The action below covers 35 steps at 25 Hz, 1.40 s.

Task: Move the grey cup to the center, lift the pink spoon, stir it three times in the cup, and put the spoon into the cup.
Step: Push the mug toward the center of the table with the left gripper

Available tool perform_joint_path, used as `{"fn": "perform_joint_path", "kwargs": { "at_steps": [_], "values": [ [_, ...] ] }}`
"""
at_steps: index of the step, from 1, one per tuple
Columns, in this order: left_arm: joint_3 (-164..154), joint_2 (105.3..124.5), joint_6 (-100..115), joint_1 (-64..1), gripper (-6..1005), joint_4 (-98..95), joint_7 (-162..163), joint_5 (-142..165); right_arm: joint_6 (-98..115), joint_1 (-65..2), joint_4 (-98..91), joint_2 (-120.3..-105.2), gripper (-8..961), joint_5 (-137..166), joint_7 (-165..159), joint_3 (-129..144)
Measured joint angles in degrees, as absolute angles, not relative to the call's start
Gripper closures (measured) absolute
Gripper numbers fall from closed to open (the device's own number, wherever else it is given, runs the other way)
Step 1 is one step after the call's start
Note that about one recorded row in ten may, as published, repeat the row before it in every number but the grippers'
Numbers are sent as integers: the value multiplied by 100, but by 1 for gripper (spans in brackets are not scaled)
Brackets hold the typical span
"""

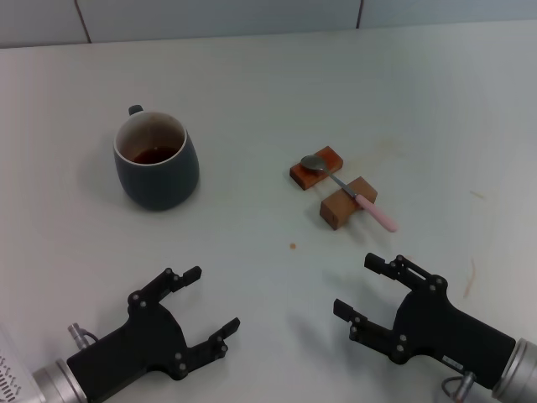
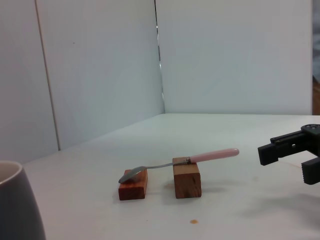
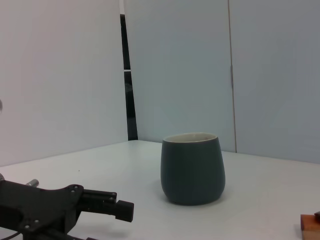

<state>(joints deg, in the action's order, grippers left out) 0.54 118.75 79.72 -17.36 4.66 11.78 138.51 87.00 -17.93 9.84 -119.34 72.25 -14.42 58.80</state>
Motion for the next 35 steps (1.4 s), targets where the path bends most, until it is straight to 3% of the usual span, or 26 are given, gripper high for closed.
{"fn": "perform_joint_path", "kwargs": {
  "at_steps": [11, 24, 35],
  "values": [
    [196, 11873, 8033, -1689, 225, 516, 1041, 13776, 8711, -1800, 984, -11936, 185, 7224, -1447, 5880],
    [3877, 11907, 7627, -1214, 305, 1235, -1210, 13619, 8701, -1790, 984, -11936, 185, 7224, -1450, 5879],
    [3972, 11917, 6331, -1789, 793, 1664, -2089, 13643, 8732, -1809, 966, -11936, 185, 7224, -1450, 5871]
  ]
}}
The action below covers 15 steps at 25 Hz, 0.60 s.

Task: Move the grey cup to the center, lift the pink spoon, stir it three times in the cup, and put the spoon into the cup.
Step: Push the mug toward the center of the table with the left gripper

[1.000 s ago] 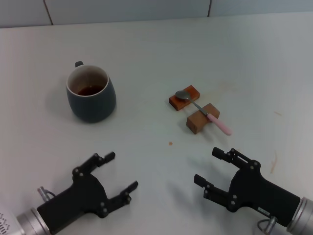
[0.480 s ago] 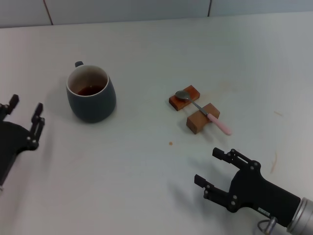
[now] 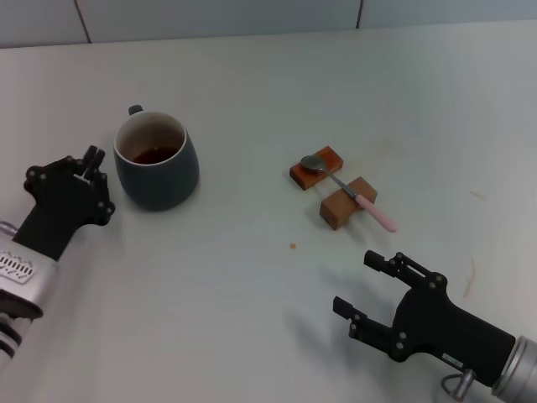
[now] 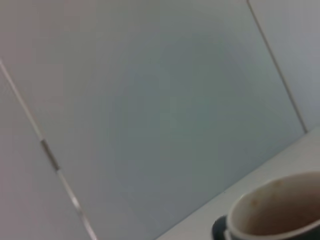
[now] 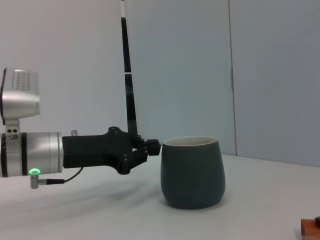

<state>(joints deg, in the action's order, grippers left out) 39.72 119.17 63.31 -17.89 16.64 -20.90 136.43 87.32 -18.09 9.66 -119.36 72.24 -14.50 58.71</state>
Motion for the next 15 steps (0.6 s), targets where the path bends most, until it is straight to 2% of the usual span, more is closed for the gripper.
{"fn": "perform_joint_path", "kwargs": {
  "at_steps": [4, 15],
  "values": [
    [3836, 11918, 6272, -1868, 975, 1805, -2082, 13668, 8734, -1806, 967, -11935, 185, 7224, -1451, 5874],
    [2870, 11918, 6257, -2067, 1000, 1967, -2084, 13675, 8720, -1811, 966, -11935, 185, 7224, -1506, 5880]
  ]
}}
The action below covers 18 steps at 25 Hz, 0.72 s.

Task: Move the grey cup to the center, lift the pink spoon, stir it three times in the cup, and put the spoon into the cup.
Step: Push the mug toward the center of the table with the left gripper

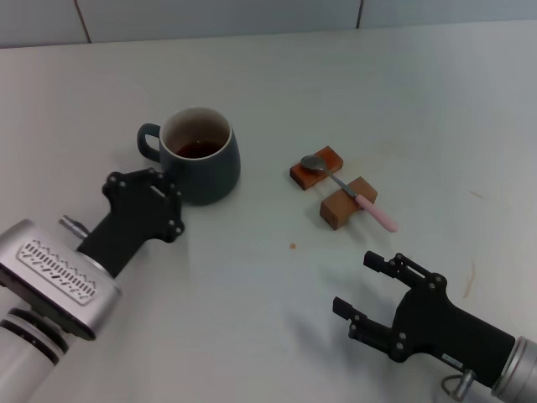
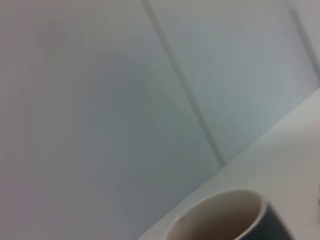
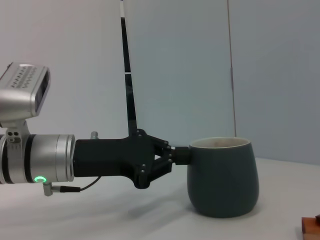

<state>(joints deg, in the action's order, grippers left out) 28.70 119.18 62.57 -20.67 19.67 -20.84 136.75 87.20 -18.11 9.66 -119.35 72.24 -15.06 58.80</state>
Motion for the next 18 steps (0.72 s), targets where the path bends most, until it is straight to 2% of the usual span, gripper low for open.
{"fn": "perform_joint_path", "kwargs": {
  "at_steps": [8, 18],
  "values": [
    [2390, 11918, 6224, -2283, 1000, 2124, -2085, 13678, 8710, -1811, 966, -11935, 185, 7224, -1509, 5880],
    [3461, 11918, 6190, -1932, 999, 2141, -2101, 13627, 8700, -1811, 976, -11926, 184, 7224, -1518, 5880]
  ]
}}
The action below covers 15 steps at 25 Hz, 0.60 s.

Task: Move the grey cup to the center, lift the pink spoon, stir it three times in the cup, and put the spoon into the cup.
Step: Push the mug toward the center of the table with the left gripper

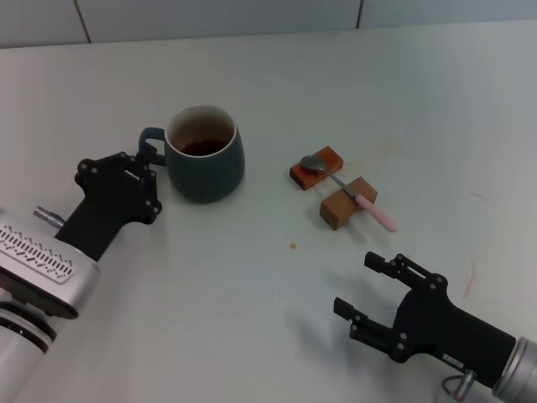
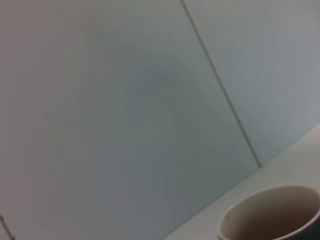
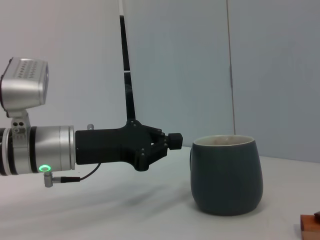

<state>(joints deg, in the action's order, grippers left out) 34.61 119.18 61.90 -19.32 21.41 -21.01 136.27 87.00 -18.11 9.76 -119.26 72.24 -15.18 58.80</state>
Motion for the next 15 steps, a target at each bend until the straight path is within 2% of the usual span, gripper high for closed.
{"fn": "perform_joint_path", "kwargs": {
  "at_steps": [15],
  "values": [
    [3102, 11918, 5489, -2418, 999, 2339, -2092, 13668, 8701, -1812, 974, -11926, 184, 7224, -1534, 5880]
  ]
}}
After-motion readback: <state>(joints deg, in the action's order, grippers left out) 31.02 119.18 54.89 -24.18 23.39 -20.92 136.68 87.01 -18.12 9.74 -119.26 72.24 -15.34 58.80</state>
